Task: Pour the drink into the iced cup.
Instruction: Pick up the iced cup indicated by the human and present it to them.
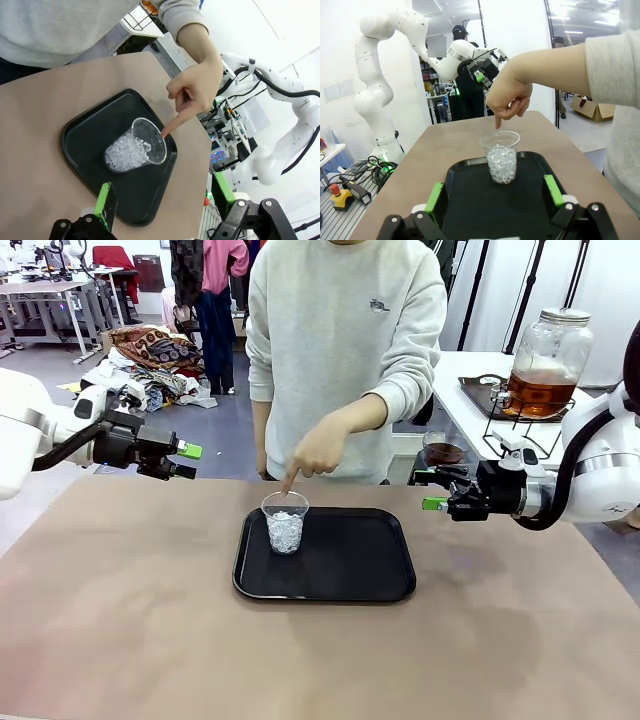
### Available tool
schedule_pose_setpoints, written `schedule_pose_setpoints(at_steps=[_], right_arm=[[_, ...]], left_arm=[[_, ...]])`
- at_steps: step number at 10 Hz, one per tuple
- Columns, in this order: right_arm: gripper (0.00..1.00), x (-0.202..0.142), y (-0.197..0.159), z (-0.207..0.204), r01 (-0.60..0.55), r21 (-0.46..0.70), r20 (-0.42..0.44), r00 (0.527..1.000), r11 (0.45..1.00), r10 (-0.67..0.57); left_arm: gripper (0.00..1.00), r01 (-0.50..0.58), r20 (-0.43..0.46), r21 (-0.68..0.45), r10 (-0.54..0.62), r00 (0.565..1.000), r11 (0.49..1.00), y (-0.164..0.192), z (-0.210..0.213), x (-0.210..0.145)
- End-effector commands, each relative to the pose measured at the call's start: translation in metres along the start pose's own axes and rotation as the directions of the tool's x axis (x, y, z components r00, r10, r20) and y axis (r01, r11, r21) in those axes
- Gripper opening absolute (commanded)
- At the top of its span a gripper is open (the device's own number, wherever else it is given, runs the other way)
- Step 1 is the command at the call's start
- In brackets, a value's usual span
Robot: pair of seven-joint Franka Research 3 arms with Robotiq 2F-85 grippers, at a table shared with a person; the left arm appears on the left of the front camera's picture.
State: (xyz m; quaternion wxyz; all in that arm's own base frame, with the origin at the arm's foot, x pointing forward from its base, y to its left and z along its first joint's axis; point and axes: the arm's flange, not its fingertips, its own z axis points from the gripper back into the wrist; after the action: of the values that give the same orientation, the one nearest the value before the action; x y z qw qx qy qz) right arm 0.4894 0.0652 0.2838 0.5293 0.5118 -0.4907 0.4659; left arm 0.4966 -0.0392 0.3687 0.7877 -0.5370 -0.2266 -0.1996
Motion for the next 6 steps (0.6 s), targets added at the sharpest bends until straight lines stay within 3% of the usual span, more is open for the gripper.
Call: schedule_pose_setpoints(at_steps=[1, 3, 6], right_arm=[[1.0, 0.002, -0.001, 0.0, -0.005, -0.002, -0.001, 1.0, 1.0, 0.005], [1.0, 0.002, -0.001, 0.0, -0.005, -0.002, -0.001, 1.0, 1.0, 0.005], [1.0, 0.002, -0.001, 0.0, -0.005, -0.002, -0.001, 1.0, 1.0, 0.005]], left_arm=[[1.0, 0.14, 0.023, -0.027, -0.139, 0.99, 0.99, 0.001, -0.004, 0.0], [1.0, 0.32, 0.045, -0.03, -0.318, 0.947, 0.947, 0.01, -0.014, -0.003], [1.0, 0.56, 0.083, 0.026, -0.56, 0.824, 0.828, 0.026, -0.026, -0.013]])
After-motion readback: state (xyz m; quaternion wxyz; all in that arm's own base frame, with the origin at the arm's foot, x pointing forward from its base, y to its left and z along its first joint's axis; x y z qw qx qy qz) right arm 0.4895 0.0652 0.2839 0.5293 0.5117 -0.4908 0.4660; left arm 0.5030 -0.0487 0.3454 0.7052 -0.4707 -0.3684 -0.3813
